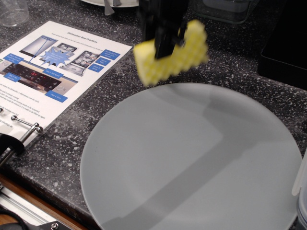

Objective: Pick up sponge and wipe plate

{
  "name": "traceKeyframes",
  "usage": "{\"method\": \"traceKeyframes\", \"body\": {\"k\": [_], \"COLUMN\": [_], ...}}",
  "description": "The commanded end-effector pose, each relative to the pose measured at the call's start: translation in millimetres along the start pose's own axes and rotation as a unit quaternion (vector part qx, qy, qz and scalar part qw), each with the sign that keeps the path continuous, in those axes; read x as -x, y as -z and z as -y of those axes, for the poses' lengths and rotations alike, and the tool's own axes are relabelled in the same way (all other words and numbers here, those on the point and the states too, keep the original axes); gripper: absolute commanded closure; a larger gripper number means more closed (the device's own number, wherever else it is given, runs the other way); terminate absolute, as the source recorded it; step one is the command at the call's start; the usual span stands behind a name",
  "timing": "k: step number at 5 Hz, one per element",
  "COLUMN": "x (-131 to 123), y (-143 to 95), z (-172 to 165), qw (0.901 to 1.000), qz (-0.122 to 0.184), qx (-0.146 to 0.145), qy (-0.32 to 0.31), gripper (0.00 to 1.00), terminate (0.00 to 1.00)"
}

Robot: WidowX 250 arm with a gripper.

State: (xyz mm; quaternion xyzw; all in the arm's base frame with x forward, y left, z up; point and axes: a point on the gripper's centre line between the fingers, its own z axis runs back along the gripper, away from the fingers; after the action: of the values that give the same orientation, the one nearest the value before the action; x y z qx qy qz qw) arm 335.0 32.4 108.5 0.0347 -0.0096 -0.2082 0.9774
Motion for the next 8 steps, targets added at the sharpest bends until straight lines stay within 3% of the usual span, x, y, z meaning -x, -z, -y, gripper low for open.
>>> {"method": "traceKeyframes", "body": {"k": [1,3,5,8], "x": [23,36,47,69], "y": [-17,27,27,24], "z": [28,30,57,127], "qw": [0.9956,0.9893,0.9898,0.9917], "qz": [0.048,0.034,0.020,0.018], "qx": [-0.043,-0.121,-0.111,-0.085], "qy": [0.069,0.074,0.087,0.094], "gripper": [1.00,1.00,1.00,1.00], "terminate": [0.00,0.00,0.00,0.00]}}
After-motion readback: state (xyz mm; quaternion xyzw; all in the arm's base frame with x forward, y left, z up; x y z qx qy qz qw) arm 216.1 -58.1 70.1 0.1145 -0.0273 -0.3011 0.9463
